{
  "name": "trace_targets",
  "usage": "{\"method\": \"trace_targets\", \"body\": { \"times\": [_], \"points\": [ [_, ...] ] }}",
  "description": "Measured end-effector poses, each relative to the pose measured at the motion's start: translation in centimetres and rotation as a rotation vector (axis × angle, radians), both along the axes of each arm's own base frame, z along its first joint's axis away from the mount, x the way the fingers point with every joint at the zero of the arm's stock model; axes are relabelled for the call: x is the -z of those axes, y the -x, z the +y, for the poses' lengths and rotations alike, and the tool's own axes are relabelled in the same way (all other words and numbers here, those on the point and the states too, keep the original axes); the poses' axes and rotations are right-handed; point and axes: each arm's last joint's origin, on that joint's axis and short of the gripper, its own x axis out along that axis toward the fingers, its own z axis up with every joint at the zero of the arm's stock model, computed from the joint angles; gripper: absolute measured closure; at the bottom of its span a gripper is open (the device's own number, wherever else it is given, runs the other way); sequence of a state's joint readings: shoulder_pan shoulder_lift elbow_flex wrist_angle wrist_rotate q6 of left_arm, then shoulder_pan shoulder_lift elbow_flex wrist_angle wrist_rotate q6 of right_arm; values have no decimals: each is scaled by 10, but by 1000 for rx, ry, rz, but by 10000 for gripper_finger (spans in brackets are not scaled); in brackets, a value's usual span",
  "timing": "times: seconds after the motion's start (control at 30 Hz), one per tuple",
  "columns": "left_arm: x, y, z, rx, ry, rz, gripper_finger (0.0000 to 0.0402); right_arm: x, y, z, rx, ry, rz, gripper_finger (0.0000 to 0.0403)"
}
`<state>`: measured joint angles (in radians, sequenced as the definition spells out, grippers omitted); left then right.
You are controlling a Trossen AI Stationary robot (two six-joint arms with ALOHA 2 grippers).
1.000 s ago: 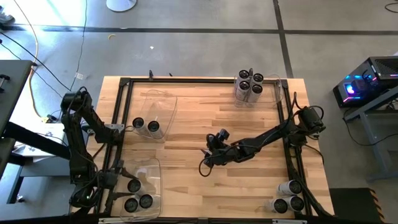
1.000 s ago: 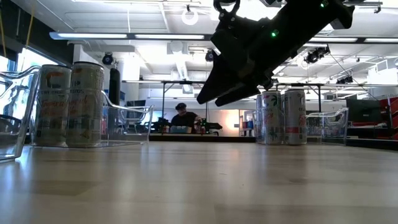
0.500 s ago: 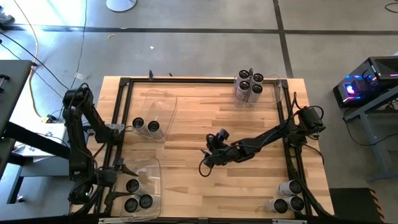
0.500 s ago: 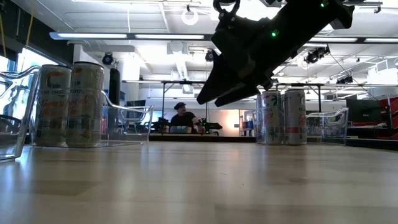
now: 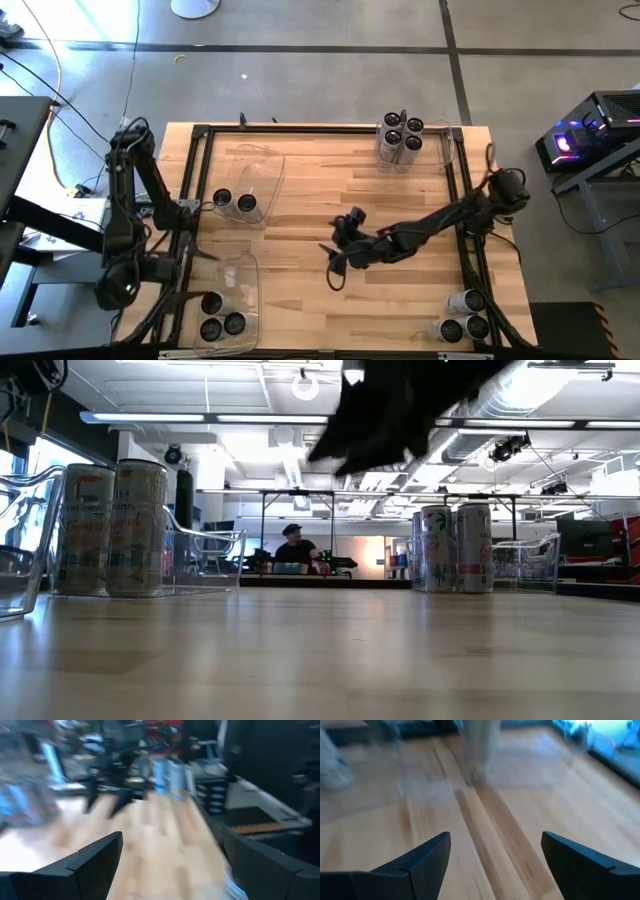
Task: Sort soda cans
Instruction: Put the white blue soda can into the bottom transparent bin
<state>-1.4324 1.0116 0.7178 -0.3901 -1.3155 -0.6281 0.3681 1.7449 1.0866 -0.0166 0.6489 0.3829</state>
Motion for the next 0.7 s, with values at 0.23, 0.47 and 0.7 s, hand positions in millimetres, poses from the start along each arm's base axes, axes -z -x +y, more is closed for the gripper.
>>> {"method": "trace_targets", "body": {
  "times": [0.23,0.47,0.7],
  "points": [
    [-15,-39,32,-171,-103,17,57,-68,24,19,-89,68,33,96],
    [-26,-89,52,-120,-174,59,57,-133,79,41,-27,-94,348,96],
    [-35,-136,66,-137,-160,-62,57,-152,125,46,354,-526,641,96]
  ]
}}
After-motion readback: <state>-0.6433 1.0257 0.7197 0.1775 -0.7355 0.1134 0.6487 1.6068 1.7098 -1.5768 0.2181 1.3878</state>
